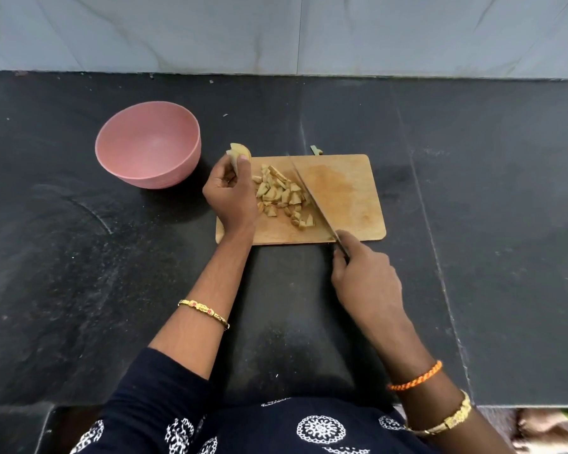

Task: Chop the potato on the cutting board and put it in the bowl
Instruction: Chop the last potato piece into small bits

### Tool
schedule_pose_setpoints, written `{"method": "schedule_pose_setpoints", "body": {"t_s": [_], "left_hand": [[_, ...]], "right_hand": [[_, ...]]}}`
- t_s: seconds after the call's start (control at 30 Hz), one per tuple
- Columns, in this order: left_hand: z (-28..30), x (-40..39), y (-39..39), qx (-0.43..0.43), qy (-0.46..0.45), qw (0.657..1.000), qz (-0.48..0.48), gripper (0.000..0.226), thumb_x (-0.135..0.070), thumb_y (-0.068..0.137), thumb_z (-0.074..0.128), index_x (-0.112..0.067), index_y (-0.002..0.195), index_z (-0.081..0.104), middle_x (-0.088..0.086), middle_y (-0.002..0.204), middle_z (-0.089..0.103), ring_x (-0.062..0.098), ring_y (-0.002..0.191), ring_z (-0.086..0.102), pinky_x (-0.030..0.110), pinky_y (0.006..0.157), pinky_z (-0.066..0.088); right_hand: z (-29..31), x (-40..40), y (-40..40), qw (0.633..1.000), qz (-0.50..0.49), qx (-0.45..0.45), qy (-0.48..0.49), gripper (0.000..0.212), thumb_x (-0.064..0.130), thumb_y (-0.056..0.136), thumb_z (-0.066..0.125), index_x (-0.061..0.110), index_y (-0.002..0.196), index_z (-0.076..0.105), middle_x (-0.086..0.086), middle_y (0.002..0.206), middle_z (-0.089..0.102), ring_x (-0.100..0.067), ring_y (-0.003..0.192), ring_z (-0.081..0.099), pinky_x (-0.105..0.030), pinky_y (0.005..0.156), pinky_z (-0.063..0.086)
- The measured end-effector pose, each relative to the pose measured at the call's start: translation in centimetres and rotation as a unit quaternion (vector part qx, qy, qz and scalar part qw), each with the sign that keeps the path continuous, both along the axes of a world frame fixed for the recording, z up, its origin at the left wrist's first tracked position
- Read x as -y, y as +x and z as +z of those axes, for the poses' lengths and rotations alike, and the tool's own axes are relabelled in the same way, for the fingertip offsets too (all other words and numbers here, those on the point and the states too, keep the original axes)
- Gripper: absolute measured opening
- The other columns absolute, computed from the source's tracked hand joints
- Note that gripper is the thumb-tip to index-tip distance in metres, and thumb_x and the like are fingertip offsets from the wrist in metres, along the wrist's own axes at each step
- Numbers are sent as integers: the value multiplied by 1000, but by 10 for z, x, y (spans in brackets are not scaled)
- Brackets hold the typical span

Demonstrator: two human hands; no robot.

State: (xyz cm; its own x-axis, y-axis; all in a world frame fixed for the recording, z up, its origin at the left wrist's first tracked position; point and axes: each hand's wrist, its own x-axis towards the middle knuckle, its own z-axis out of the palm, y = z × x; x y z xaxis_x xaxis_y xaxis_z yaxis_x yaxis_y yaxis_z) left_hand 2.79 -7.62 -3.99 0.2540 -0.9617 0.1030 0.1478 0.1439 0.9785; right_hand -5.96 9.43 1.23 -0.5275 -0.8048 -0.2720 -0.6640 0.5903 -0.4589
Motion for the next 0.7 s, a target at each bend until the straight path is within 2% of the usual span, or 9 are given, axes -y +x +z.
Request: {"method": "schedule_pose_setpoints", "body": {"t_s": [0.27, 0.4, 0.5, 0.6, 0.7], "left_hand": [[-1, -1, 0, 19, -8, 1000, -10, 23, -7, 85, 59, 7, 67, 54, 7, 60, 43, 16, 58, 38, 26, 52, 33], [2, -2, 1, 17, -2, 1000, -3, 15, -7, 85, 60, -6, 70, 59, 4, 62, 48, 12, 60, 43, 24, 55, 38], [4, -2, 2, 13, 1, 1000, 1, 18, -6, 86, 59, -9, 68, 58, 3, 62, 48, 9, 59, 43, 21, 55, 38], [7, 0, 4, -6, 13, 1000, 20, 19, -7, 87, 59, -8, 67, 57, 1, 62, 48, 5, 57, 42, 19, 54, 37], [13, 0, 2, 58, -6, 998, -2, 17, -13, 86, 60, -1, 75, 62, 2, 67, 54, 6, 63, 47, 23, 60, 40]], "right_hand": [[-10, 7, 2, 996, -40, 57, -47, 37, 29, 99, 39, 34, 135, 46, -6, 101, 66, -30, 92, 62, -41, 80, 52], [-13, -2, 2, 987, -74, 91, -107, 36, 28, 98, 43, 29, 133, 50, 0, 90, 66, -24, 83, 64, -40, 78, 54], [-15, -3, 2, 987, -78, 113, -87, 31, 28, 100, 42, 24, 129, 51, 6, 80, 56, -24, 83, 63, -38, 78, 52], [-14, -2, 1, 984, -69, 142, -87, 19, 30, 101, 38, 21, 111, 53, 8, 73, 53, -21, 76, 59, -31, 63, 47], [-10, 1, -4, 973, -92, 161, -137, 19, 29, 101, 37, 20, 104, 54, 3, 74, 58, -12, 65, 56, -20, 52, 39]]}}
